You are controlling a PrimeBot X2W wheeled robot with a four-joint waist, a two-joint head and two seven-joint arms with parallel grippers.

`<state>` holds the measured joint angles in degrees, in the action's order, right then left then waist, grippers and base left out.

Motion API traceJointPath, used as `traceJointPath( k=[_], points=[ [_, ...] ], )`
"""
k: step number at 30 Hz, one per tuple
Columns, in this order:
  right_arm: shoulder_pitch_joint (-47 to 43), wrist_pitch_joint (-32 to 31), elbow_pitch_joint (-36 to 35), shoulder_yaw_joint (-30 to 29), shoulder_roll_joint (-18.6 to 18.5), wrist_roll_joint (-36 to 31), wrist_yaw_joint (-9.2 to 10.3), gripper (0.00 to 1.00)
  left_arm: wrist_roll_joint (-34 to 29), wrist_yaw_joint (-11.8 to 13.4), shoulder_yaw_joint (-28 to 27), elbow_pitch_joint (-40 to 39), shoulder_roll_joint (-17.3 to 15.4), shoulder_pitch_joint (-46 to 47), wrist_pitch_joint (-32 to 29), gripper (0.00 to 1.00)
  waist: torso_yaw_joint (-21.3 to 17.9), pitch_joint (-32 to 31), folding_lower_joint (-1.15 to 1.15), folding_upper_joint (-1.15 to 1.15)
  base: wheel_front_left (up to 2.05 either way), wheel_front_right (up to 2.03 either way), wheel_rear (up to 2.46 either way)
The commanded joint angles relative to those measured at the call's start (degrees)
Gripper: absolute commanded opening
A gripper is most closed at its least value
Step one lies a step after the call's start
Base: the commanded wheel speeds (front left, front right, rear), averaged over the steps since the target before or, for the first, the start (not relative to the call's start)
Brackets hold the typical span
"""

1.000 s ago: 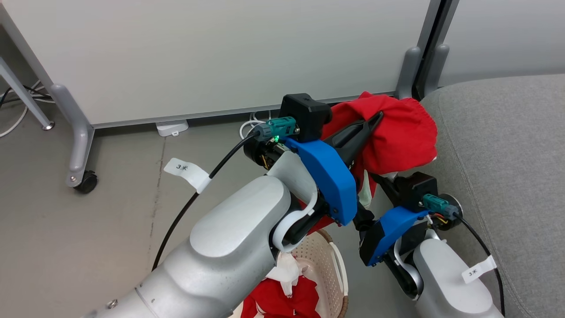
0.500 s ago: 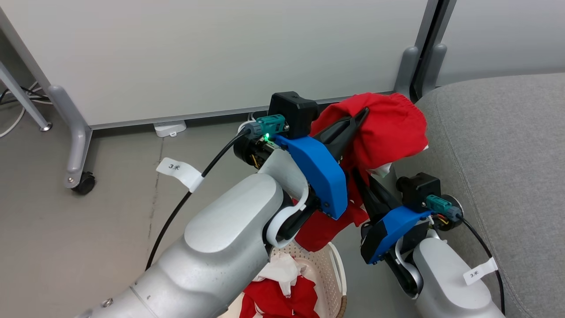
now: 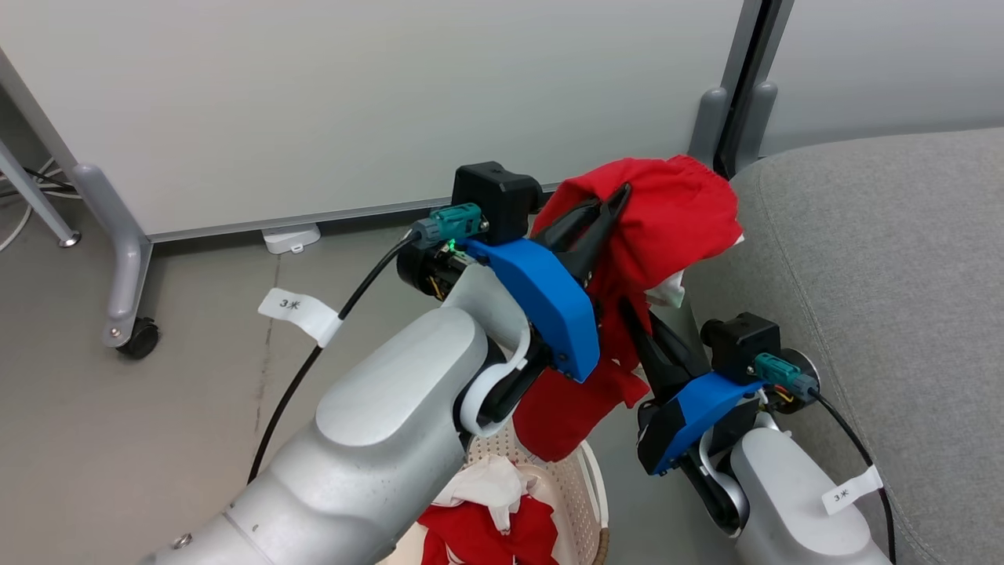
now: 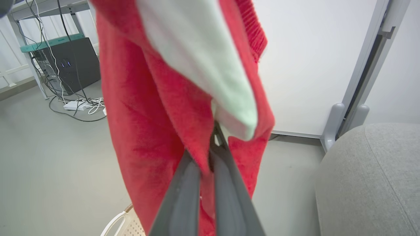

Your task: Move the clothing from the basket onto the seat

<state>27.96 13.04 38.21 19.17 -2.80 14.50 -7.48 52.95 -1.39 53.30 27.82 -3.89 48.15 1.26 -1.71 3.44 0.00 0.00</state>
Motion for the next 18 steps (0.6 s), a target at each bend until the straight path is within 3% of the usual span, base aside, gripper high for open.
traceJointPath(
  k=[1,9,18],
  points=[
    [-0.76,0.13,-0.33,0.13,-0.16,0.04,-0.03,0.0,0.4,-0.25,-0.14,0.26,-0.63,-1.18,0.0,1.0,-0.18,-0.17,0.0,0.0,0.0,0.0,0.0],
    [-2.02,-0.21,-1.35,-0.32,-0.16,-0.62,-0.03,0.0,0.68,-1.5,-0.55,0.48,-3.85,-4.36,2.82,1.0,-0.54,-0.82,0.0,0.0,0.0,0.0,0.0],
    [-3.48,-1.43,-4.88,-1.06,-0.2,-1.56,-0.03,0.0,-1.0,-2.3,-3.36,-2.67,-11.18,-13.24,12.55,1.0,-2.58,0.02,0.0,0.0,0.0,0.0,0.0]
  ],
)
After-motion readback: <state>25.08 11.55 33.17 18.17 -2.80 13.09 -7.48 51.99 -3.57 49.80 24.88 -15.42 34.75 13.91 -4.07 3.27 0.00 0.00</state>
